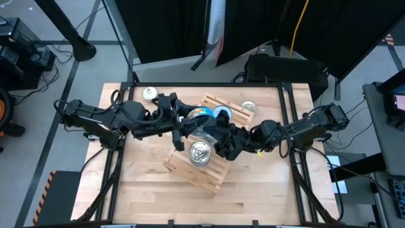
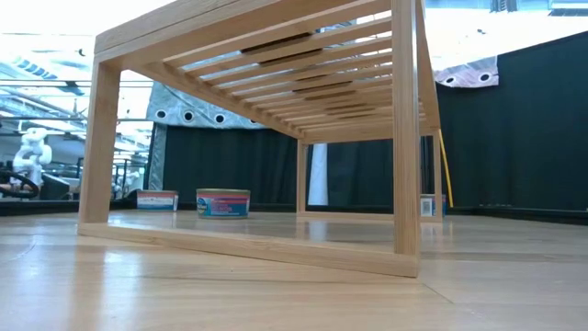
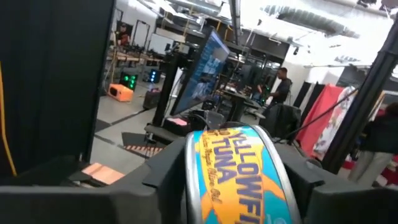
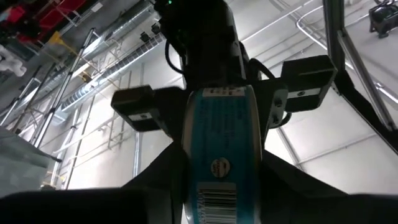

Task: Stack canned seafood by type on shelf
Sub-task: Stack the yellow-blue tuna can on top of the other yellow-blue tuna can on the shelf, then stack the blue-pink tuna can on top of the other blue-pink tuna can on the shelf

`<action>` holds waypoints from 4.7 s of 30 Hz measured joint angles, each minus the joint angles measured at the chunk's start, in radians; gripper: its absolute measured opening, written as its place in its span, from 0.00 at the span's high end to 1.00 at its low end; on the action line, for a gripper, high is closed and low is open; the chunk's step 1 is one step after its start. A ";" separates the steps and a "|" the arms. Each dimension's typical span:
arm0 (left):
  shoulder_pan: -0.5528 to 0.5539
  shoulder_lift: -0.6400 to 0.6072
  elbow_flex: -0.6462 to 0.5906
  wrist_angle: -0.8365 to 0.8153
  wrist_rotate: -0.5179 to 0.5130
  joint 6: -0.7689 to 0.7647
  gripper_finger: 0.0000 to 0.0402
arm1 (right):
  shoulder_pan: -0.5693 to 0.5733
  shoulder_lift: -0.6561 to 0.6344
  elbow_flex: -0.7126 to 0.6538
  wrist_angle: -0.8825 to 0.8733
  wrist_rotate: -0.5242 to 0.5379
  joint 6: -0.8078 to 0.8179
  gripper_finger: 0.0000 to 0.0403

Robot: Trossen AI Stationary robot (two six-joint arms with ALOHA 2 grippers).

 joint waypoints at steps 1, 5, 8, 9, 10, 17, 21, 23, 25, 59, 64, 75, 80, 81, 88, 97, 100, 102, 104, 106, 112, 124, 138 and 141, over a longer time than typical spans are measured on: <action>-0.001 -0.002 0.000 0.005 0.000 0.018 0.51 | 0.000 0.000 0.000 -0.001 -0.003 0.003 0.69; -0.006 -0.041 0.000 0.026 -0.011 0.062 0.38 | 0.000 0.000 0.000 -0.007 0.007 0.017 0.67; -0.011 -0.095 0.000 0.013 -0.092 0.155 0.30 | 0.001 0.000 0.000 0.002 0.034 0.019 0.67; -0.015 -0.115 0.000 0.000 -0.124 0.200 0.28 | 0.004 0.000 0.000 0.007 0.049 0.021 0.67; -0.019 -0.138 0.000 -0.021 -0.158 0.242 0.26 | 0.008 0.000 0.000 0.019 0.071 0.022 0.67; -0.063 -0.264 0.002 -0.309 -0.248 0.226 0.25 | 0.002 -0.016 -0.001 0.218 0.399 0.173 0.67; -0.090 -0.262 0.002 -0.462 -0.248 0.163 0.25 | -0.044 -0.059 -0.001 0.198 0.616 0.307 0.67; -0.099 -0.249 0.002 -0.529 -0.249 0.128 0.25 | -0.068 -0.081 -0.001 0.170 0.716 0.374 0.67; -0.109 -0.229 0.002 -0.598 -0.248 0.101 0.25 | -0.092 -0.110 -0.018 0.125 0.756 0.461 0.67; -0.224 -0.071 0.000 -1.207 -0.651 -0.379 0.25 | 0.030 -0.304 -0.341 -0.715 0.673 1.479 0.66; -0.224 -0.071 0.000 -1.206 -0.651 -0.379 0.25 | 0.028 -0.304 -0.341 -0.805 0.609 1.522 0.65; -0.224 -0.071 0.000 -1.199 -0.651 -0.379 0.25 | -0.006 -0.328 -0.340 -0.835 0.548 1.593 0.48; -0.224 -0.070 -0.018 -1.189 -0.651 -0.378 0.25 | -0.023 -0.380 -0.340 -0.865 0.467 1.637 0.34; -0.224 -0.070 -0.026 -1.185 -0.652 -0.378 0.25 | -0.029 -0.393 -0.340 -0.872 0.453 1.653 0.31; -0.224 -0.070 -0.081 -1.158 -0.689 -0.378 0.25 | -0.085 -0.467 -0.340 -0.942 0.291 1.779 0.18; -0.224 -0.070 -0.081 -1.132 -0.705 -0.370 0.25 | -0.178 -0.459 -0.339 -0.962 0.102 1.852 0.17; -0.224 -0.070 -0.081 -1.132 -0.704 -0.370 0.25 | -0.206 -0.460 -0.339 -0.958 0.034 1.880 0.17; -0.224 -0.070 -0.081 -1.132 -0.704 -0.370 0.25 | -0.222 -0.460 -0.339 -0.963 -0.007 1.903 0.17; -0.224 -0.070 -0.081 -1.133 -0.704 -0.370 0.25 | -0.238 -0.464 -0.339 -0.963 -0.056 1.938 0.17; -0.224 -0.070 -0.081 -1.133 -0.704 -0.370 0.25 | -0.257 -0.474 -0.339 -0.960 -0.120 1.981 0.17; -0.224 -0.070 -0.081 -1.132 -0.703 -0.370 0.25 | -0.323 -0.493 -0.339 -0.961 -0.193 2.090 0.17; -0.216 -0.070 -0.082 -1.220 -0.740 -0.402 0.25 | -0.309 -0.536 -0.339 -0.932 -0.193 2.071 0.17; -0.169 -0.086 -0.269 -1.271 -0.734 -0.592 0.25 | -0.079 -0.843 -0.338 -1.417 0.257 2.779 0.26; -0.159 -0.090 -0.290 -1.329 -0.729 -0.715 0.25 | -0.076 -0.881 -0.339 -1.553 0.345 2.963 0.31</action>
